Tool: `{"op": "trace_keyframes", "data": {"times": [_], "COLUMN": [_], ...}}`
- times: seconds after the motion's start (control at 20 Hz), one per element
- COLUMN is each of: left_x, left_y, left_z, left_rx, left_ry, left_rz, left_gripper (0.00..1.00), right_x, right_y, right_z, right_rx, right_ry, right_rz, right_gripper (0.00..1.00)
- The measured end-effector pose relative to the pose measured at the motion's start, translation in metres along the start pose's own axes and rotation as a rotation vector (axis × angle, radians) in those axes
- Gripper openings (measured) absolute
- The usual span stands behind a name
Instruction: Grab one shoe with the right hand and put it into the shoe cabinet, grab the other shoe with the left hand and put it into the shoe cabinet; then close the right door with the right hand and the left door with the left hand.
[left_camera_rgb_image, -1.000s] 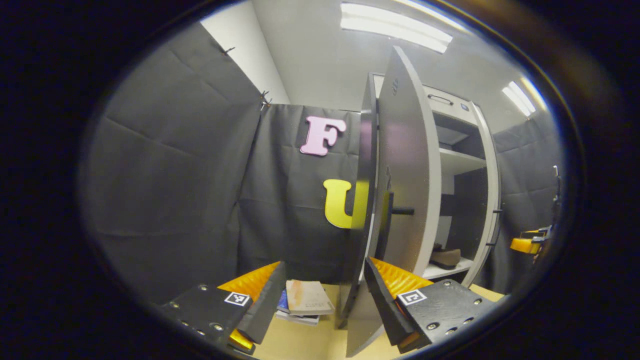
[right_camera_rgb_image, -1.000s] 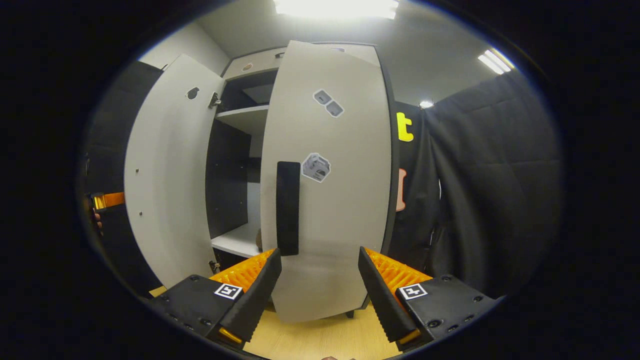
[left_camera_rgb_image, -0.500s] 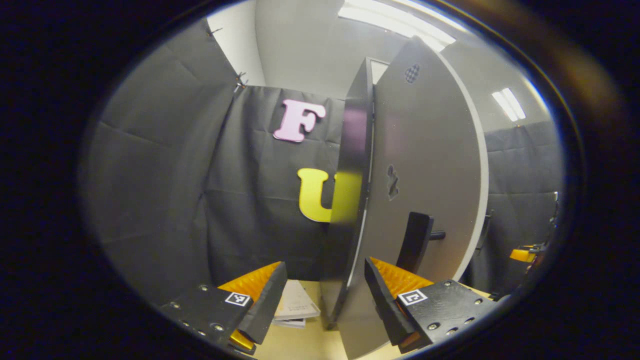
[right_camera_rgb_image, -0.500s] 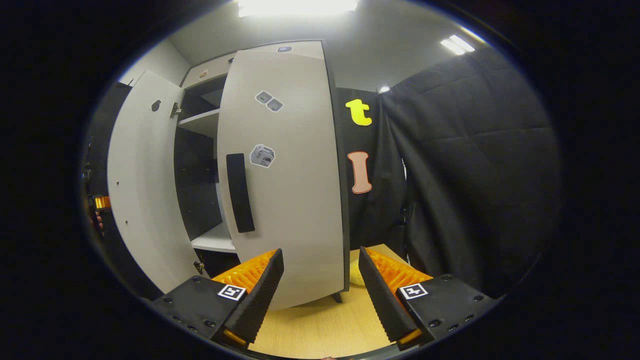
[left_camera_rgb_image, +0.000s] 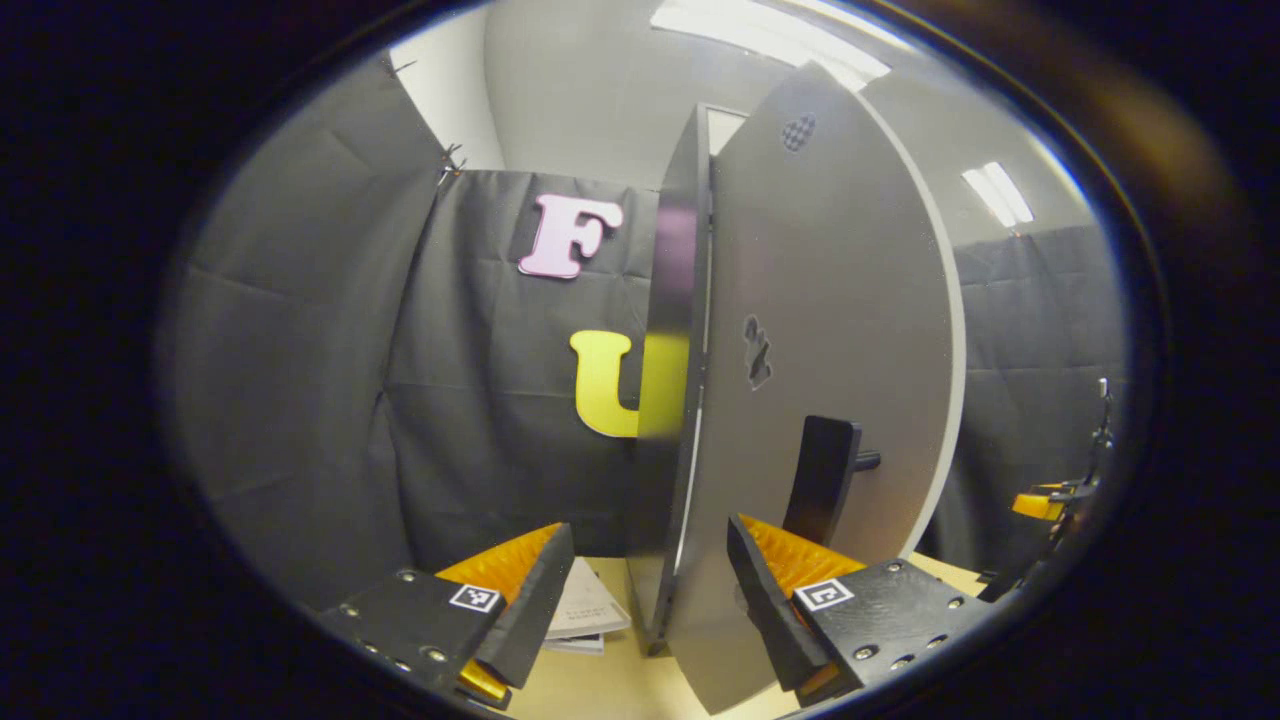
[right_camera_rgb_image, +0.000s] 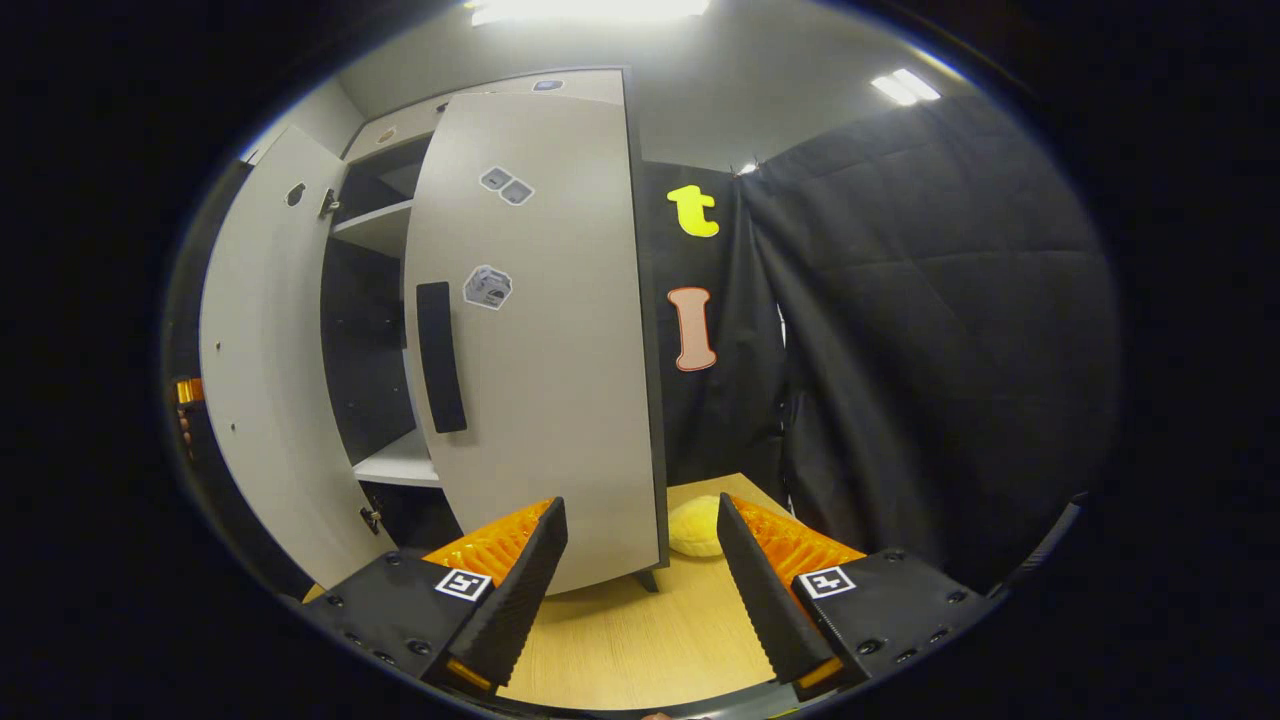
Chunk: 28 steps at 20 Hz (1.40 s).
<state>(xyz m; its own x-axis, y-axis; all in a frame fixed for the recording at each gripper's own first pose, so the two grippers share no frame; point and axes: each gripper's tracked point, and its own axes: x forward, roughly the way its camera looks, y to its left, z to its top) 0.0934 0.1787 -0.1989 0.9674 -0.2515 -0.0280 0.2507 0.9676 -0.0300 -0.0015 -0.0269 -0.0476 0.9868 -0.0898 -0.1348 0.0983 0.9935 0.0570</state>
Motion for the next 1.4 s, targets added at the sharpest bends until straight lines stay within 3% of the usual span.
{"op": "trace_keyframes", "data": {"times": [0.05,0.45,0.55,0.7,0.8,0.85,0.9,0.95,1.1,1.15,1.2,1.4], "left_x": [0.003,0.031,0.045,0.07,0.078,0.08,0.079,0.077,0.062,0.058,0.051,0.031], "left_y": [-0.009,-0.086,-0.113,-0.16,-0.183,-0.188,-0.19,-0.191,-0.186,-0.183,-0.181,-0.16], "left_z": [-0.001,-0.007,-0.014,-0.026,-0.028,-0.027,-0.024,-0.019,-0.013,-0.01,-0.008,-0.005], "left_rx": [-0.008,-0.061,-0.078,-0.121,-0.154,-0.163,-0.159,-0.15,-0.114,-0.101,-0.086,-0.013], "left_ry": [0.002,-0.002,0.01,0.041,0.041,0.033,0.024,0.015,-0.003,-0.011,-0.016,-0.036], "left_rz": [-0.011,-0.101,-0.151,-0.248,-0.289,-0.297,-0.294,-0.288,-0.264,-0.25,-0.236,-0.137], "left_gripper": [0.9,0.9,0.9,0.94,0.9,0.94,0.9,0.92,0.96,0.96,0.96,0.96], "right_x": [0.001,0.01,0.012,0.012,0.009,0.004,0.001,-0.001,0.002,0.004,0.005,0.012], "right_y": [0.0,-0.003,-0.009,-0.019,-0.027,-0.031,-0.037,-0.043,-0.049,-0.049,-0.048,-0.034], "right_z": [0.0,0.002,0.001,0.002,0.006,0.008,0.009,0.01,0.006,0.005,0.004,0.007], "right_rx": [0.001,0.003,0.006,0.019,0.025,0.027,0.026,0.026,0.052,0.067,0.081,0.098], "right_ry": [-0.003,-0.01,-0.003,-0.008,-0.017,-0.022,-0.025,-0.027,-0.016,-0.01,-0.005,-0.007], "right_rz": [0.0,-0.023,-0.038,-0.06,-0.084,-0.094,-0.108,-0.122,-0.137,-0.137,-0.132,-0.095], "right_gripper": [0.96,0.96,0.92,0.96,0.95,0.95,0.95,0.92,0.96,0.92,0.97,0.98]}}
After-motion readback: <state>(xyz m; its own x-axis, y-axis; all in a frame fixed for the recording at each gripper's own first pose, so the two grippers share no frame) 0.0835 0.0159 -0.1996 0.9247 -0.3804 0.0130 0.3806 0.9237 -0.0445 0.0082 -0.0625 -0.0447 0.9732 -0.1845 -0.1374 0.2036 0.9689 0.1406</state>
